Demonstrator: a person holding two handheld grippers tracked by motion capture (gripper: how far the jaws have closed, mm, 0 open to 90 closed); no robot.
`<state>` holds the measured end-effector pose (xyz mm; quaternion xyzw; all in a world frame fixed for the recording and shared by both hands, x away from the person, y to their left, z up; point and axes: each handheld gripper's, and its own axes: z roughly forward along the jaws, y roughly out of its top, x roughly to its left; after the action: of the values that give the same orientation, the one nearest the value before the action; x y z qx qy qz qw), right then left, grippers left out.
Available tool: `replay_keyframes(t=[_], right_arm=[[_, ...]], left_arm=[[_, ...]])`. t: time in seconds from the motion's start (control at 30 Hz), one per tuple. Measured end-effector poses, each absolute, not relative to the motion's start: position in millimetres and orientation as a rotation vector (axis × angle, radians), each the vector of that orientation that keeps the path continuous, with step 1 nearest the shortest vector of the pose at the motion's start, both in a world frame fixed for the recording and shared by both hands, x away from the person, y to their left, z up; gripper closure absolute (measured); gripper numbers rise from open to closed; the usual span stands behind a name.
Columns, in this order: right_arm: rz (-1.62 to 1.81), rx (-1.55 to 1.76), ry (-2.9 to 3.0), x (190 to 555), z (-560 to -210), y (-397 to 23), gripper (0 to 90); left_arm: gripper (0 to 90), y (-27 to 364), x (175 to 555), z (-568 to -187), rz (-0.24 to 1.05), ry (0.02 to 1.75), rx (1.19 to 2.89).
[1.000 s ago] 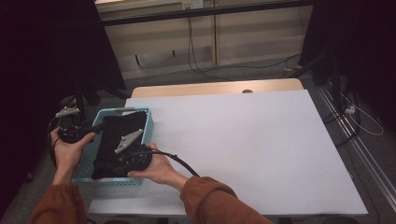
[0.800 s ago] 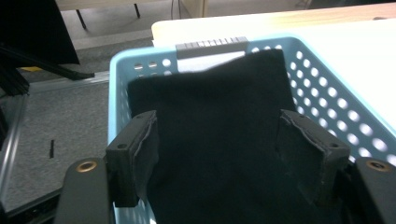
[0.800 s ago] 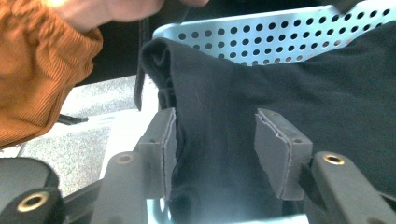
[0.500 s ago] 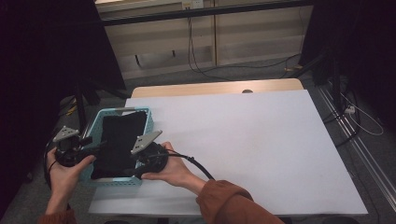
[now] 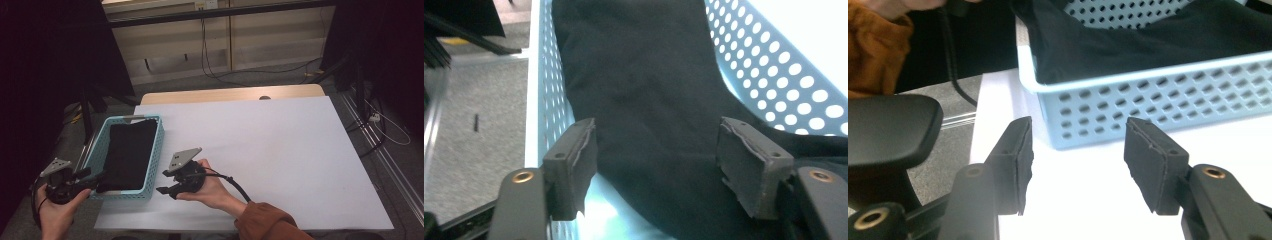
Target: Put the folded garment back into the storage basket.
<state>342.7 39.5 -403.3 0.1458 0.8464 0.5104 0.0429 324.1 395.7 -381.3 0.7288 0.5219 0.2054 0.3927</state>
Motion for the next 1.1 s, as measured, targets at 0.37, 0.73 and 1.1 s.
replay_keyframes(t=[0.37,0.73,1.1], right_arm=[[1.554,0.483,2.594,339,-414,25,45.4],[1.554,0.5,2.59,338,-416,20,45.0],[1.547,0.529,2.583,339,-420,14,44.2]], left_arm=[[33.9,388,320,-393,0.434,1.348,1.911],[86.9,396,326,-394,0.383,1.293,1.955],[86.5,408,333,-405,0.447,1.334,1.974]])
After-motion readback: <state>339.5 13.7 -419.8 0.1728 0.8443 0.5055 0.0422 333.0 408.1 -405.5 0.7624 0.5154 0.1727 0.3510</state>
